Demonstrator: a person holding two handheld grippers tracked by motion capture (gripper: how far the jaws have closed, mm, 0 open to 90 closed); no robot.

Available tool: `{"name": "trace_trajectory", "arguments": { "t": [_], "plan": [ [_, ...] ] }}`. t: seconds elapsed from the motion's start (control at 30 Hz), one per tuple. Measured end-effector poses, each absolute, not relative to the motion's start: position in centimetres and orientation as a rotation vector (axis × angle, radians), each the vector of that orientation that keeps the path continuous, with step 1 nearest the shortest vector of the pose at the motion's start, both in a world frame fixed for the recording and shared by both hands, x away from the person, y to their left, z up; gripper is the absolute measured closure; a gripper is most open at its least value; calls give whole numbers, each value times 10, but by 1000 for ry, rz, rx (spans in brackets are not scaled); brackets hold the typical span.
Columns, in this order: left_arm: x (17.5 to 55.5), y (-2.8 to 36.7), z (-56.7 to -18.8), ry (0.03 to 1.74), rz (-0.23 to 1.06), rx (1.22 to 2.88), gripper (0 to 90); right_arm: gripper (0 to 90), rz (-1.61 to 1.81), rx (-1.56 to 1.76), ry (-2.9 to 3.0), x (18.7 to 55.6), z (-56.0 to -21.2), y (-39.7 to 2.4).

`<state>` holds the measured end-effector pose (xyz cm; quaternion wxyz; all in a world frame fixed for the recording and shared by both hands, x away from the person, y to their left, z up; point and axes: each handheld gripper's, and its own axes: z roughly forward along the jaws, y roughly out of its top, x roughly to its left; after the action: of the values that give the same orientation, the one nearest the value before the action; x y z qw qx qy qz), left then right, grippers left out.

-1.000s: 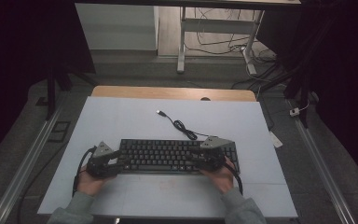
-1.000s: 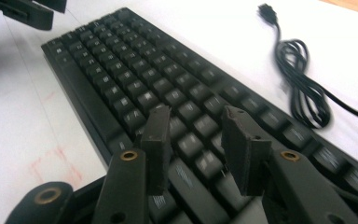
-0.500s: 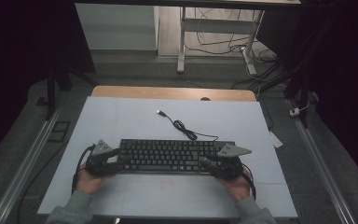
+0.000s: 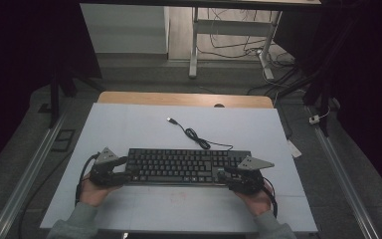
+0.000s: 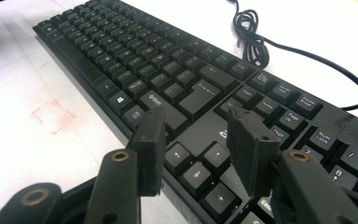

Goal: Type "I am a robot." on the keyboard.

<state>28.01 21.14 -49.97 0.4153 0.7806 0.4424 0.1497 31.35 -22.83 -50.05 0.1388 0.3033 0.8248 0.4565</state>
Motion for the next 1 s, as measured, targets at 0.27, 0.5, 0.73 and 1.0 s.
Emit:
{"name": "trace_trajectory", "arguments": {
  "t": [0.27,0.5,0.73,1.0],
  "plan": [
    [280,200,-490,1035,338,1989,329,571,1308,870,2398,311,-501,-229],
    [285,186,-482,996,305,1986,344,569,1297,860,2407,311,-502,-228],
    [289,162,-479,937,290,2049,412,566,1292,864,2411,312,-503,-228],
    [289,145,-490,891,258,2122,553,566,1287,866,2414,312,-504,-228]
  ]
}}
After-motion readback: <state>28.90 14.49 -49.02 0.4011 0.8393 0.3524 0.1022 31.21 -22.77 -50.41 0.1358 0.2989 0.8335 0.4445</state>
